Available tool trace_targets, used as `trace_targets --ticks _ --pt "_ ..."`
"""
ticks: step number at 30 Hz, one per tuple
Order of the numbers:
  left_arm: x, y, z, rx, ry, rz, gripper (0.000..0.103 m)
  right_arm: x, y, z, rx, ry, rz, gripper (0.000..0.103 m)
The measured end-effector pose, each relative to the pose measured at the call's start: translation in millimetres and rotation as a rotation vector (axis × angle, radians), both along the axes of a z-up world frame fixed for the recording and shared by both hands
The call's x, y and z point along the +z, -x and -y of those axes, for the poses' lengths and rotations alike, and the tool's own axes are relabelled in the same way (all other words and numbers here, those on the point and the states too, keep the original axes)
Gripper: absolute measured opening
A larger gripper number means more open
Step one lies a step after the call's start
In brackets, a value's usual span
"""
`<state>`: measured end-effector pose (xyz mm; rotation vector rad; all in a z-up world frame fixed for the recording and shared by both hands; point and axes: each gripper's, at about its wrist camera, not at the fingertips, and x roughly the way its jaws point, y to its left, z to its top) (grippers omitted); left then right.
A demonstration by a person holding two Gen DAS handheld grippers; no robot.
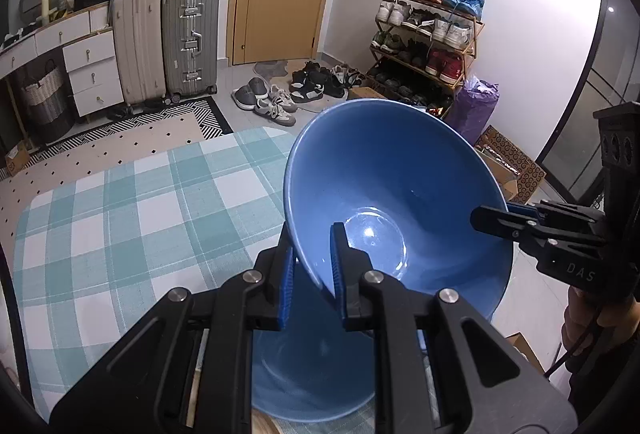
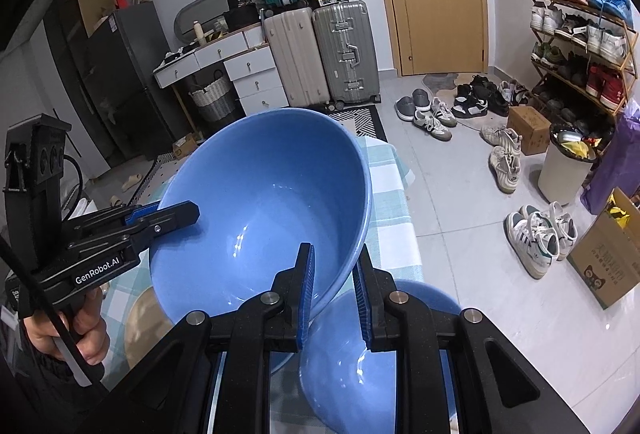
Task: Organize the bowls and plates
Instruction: 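Lift and carry the blue bowl with both tools over another blue bowl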
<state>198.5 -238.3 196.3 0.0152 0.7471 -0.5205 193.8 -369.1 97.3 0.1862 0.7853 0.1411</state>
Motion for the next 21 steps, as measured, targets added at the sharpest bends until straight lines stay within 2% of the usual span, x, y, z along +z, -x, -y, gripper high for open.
trace_targets --ticks 4,21 --pt "5 19 -7 0.001 -0.001 0.006 0.013 1 8 -7 0.010 0.001 0.005 0.020" --pt "-18 32 -24 0.019 -0.018 -0.024 0.013 -11 18 -25 0.039 0.002 -0.003 0.020"
